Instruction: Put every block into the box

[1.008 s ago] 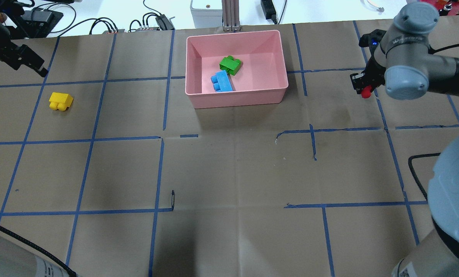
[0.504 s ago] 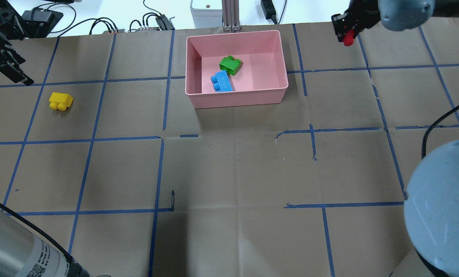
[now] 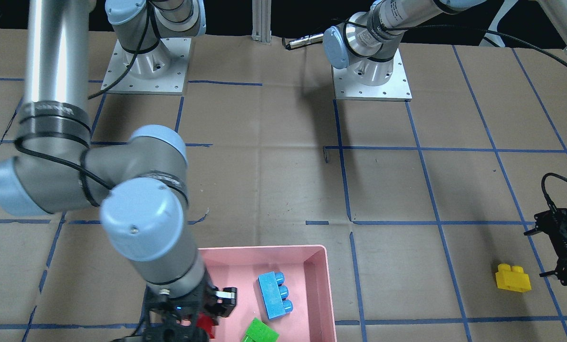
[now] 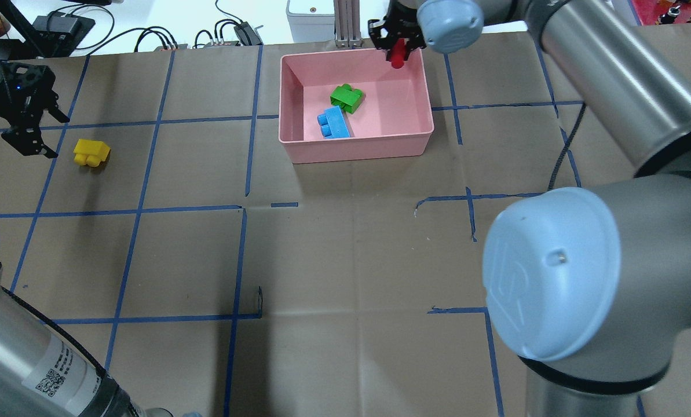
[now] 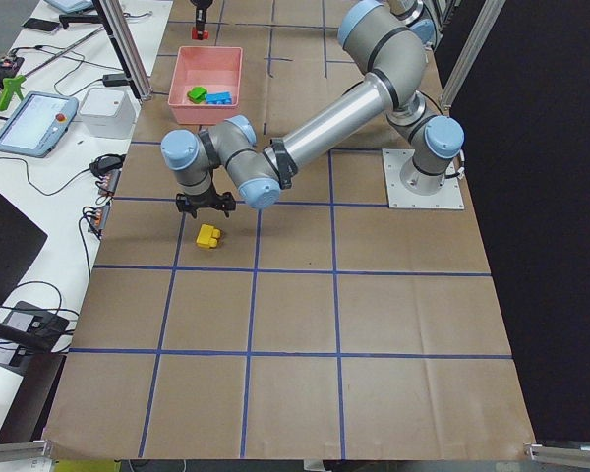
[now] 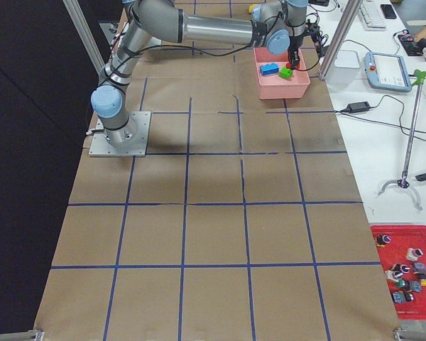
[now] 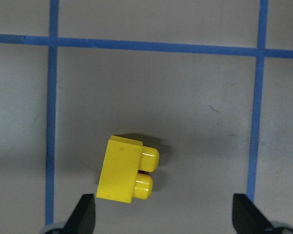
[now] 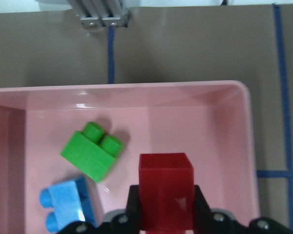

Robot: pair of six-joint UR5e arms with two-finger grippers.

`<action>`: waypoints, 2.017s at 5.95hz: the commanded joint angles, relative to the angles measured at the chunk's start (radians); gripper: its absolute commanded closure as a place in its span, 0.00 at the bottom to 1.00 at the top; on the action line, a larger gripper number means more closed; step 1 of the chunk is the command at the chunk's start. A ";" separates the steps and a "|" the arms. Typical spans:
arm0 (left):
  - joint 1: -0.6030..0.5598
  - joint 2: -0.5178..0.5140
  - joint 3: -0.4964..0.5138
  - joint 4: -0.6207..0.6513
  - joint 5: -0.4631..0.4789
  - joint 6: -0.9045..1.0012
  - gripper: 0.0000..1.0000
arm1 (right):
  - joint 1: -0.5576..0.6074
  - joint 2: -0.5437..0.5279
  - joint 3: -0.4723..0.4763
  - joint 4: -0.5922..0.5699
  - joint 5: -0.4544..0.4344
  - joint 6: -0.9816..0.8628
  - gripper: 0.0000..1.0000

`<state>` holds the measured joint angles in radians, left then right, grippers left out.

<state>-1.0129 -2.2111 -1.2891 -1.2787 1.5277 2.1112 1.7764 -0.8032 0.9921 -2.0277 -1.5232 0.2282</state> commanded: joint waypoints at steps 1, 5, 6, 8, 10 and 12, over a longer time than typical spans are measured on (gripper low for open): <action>0.013 -0.047 -0.059 0.141 -0.011 0.023 0.03 | 0.076 0.087 -0.052 -0.055 0.021 0.166 0.80; -0.007 -0.052 -0.163 0.336 -0.014 0.036 0.04 | 0.072 0.065 -0.030 -0.031 0.011 0.151 0.00; -0.007 -0.041 -0.203 0.381 -0.014 0.039 0.04 | 0.066 0.059 -0.029 -0.019 0.006 0.145 0.00; -0.006 -0.041 -0.211 0.386 -0.014 0.041 0.04 | 0.003 -0.131 -0.023 0.288 -0.003 -0.115 0.00; -0.004 -0.042 -0.207 0.387 -0.014 0.049 0.09 | -0.021 -0.425 0.212 0.357 -0.097 -0.147 0.00; -0.003 -0.048 -0.199 0.389 -0.014 0.050 0.23 | -0.119 -0.801 0.738 0.235 -0.086 -0.161 0.00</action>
<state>-1.0160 -2.2569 -1.4921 -0.8903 1.5140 2.1606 1.7100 -1.4324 1.4913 -1.7402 -1.6108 0.0759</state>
